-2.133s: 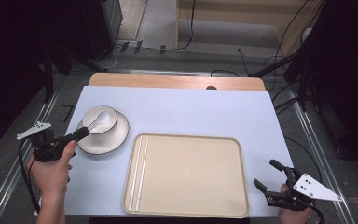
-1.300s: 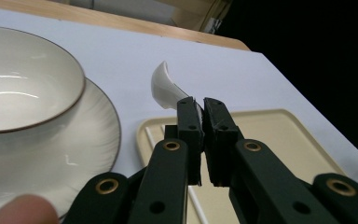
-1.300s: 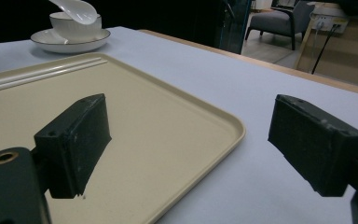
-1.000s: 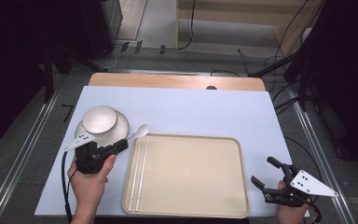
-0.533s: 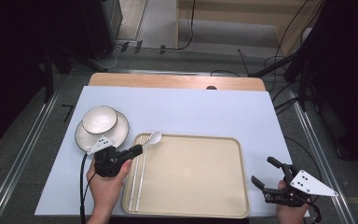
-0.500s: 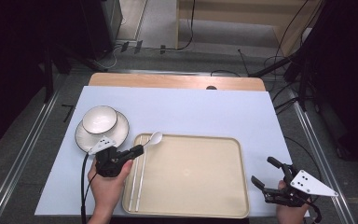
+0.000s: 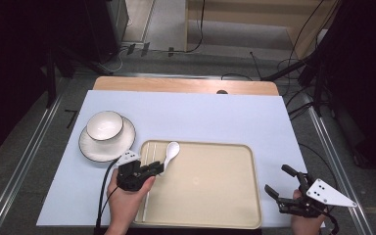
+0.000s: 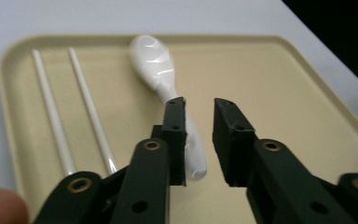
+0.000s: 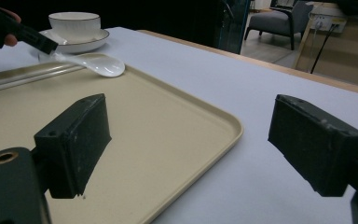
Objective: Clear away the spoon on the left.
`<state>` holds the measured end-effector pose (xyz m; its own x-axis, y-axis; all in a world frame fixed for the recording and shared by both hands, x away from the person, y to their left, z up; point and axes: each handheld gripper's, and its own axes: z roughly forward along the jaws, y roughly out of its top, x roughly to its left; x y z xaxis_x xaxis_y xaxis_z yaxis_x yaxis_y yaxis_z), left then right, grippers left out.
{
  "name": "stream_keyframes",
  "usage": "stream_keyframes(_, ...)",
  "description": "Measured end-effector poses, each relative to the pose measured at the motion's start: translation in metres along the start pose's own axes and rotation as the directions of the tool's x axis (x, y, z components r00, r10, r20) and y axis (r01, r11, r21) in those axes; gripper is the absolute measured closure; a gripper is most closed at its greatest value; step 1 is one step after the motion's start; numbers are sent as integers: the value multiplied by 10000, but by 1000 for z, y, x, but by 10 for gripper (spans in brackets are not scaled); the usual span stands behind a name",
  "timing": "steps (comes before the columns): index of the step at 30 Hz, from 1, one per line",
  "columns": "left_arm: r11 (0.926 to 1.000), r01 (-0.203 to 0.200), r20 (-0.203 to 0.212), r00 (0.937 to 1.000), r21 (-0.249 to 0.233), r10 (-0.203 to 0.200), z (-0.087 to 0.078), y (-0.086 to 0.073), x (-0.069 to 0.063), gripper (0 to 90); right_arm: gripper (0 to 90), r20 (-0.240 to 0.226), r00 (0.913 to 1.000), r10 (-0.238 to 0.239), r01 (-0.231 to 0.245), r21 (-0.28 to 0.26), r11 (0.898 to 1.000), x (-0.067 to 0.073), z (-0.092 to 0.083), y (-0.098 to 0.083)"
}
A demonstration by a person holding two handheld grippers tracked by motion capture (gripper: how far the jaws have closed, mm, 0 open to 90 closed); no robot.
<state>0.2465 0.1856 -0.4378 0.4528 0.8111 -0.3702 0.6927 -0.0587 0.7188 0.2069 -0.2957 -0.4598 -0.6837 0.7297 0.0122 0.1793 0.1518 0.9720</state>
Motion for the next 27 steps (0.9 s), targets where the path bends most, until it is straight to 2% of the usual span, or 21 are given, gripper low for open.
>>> stream_keyframes(2,9995,-268,-235,9994,149,271,1,-1,-3,652,130,-3,10000,-9,9,-10,10000,0,0,0)
stream_keyframes(3,9996,-248,-275,9993,123,252,0,-1,-3,617,130,0,10000,-20,20,-21,10000,1,0,1)
stream_keyframes(4,9996,-250,-272,9993,123,254,0,0,-3,620,129,4,10000,-30,30,-24,10000,1,0,1)
stream_keyframes(5,9992,-372,-431,9984,170,379,0,1,-5,656,129,-1,10000,-42,42,-31,10000,1,0,1)
stream_keyframes(6,9986,-469,-489,9977,234,480,0,2,-6,729,129,-2,10000,-30,30,-41,10000,1,-1,1)
stream_keyframes(9,9935,-920,-114,9956,677,929,8,2,-16,900,129,1,10000,-22,22,-45,10000,1,-1,1)
stream_keyframes(12,9799,-1554,248,9878,1247,1535,19,-4,-31,900,129,10,10000,-64,64,-67,10000,2,-1,1)
stream_keyframes(13,9752,-1713,215,9852,1405,1699,24,-6,-35,900,130,4,10000,-66,66,-75,9999,2,-1,2)
stream_keyframes(17,9634,-1887,170,9818,1903,1889,39,-9,-41,900,130,-62,10000,-51,51,-65,10000,3,-1,1)
stream_keyframes(18,9559,-2017,61,9787,2133,2052,41,-10,-43,900,129,-74,10000,-57,56,-66,10000,3,-1,1)
stream_keyframes(20,9460,-2206,-97,9733,2376,2294,45,-13,-45,900,129,-90,9999,-78,78,-57,10000,3,-1,1)
stream_keyframes(22,9455,-2157,-135,9741,2441,2257,45,-13,-43,900,130,-98,9999,-94,93,-36,10000,3,0,1)
stream_keyframes(24,9451,-2131,-372,9727,2477,2291,42,-13,-40,900,130,-88,9999,-81,81,-38,10000,3,-1,1)
stream_keyframes(27,9502,-1963,-498,9755,2421,2142,38,-12,-34,900,130,-82,9999,-91,90,-52,9999,3,-1,1)
